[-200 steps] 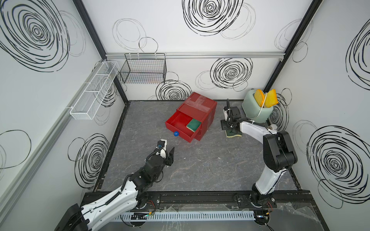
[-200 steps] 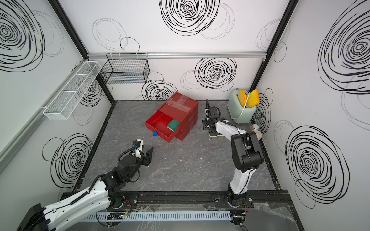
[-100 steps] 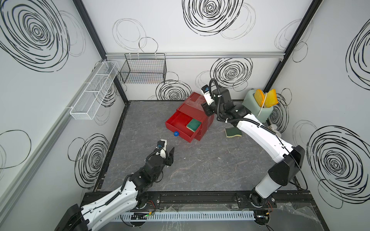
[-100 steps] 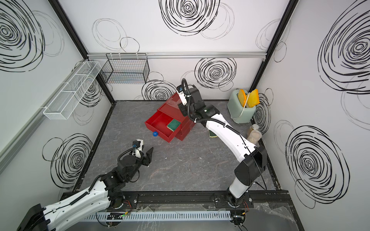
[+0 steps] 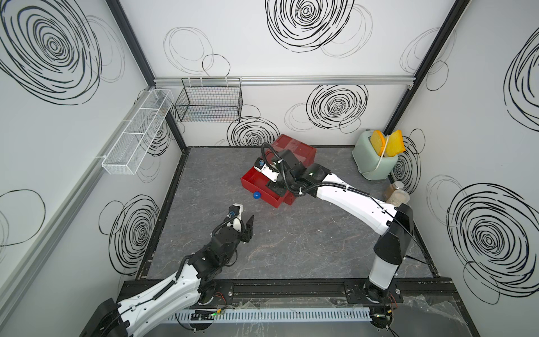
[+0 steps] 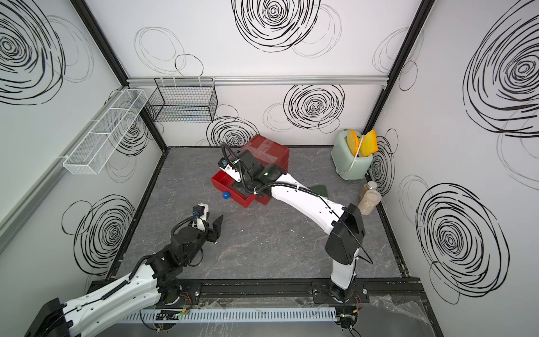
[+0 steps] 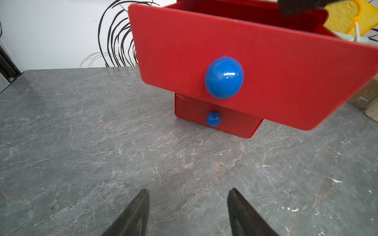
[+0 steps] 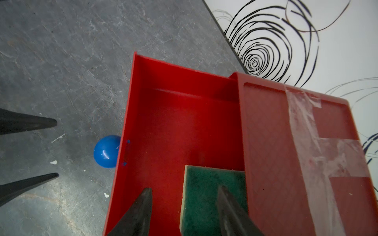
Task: Take the sponge out of the drawer
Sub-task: Pick up the sponge from the drawer.
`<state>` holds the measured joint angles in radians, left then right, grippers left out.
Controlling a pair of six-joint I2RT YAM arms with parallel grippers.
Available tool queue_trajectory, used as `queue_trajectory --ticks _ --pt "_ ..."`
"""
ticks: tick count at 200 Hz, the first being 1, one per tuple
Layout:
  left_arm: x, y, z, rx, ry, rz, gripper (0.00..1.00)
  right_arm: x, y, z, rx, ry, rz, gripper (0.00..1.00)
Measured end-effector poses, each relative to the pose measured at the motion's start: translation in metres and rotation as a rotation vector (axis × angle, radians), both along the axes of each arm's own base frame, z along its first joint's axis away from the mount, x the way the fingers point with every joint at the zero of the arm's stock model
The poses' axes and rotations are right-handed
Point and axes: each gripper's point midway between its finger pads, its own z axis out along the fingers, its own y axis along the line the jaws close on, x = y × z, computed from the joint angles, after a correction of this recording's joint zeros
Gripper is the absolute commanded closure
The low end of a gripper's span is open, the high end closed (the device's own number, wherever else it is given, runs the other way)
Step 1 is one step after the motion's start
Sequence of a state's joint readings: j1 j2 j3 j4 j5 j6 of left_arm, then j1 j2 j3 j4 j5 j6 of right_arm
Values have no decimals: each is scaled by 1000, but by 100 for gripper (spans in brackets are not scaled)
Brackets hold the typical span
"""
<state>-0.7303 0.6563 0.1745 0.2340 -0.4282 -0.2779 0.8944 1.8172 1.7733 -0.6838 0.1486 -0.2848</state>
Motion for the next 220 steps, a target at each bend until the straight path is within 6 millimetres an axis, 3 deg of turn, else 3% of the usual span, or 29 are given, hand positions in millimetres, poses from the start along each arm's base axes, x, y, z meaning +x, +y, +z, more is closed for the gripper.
queue_trajectory --ticks 87,175,202,220 --pt "0 0 2 -5 -6 0 35 -4 -5 -20 -94 34 51 38" --pt "0 1 1 -5 -6 1 35 19 1 -51 -225 66 52 36" --pt "0 1 1 -5 -6 2 36 24 -3 -59 -250 79 42 41" --pt "0 1 1 -5 -6 2 35 26 -5 -59 -254 80 41 51"
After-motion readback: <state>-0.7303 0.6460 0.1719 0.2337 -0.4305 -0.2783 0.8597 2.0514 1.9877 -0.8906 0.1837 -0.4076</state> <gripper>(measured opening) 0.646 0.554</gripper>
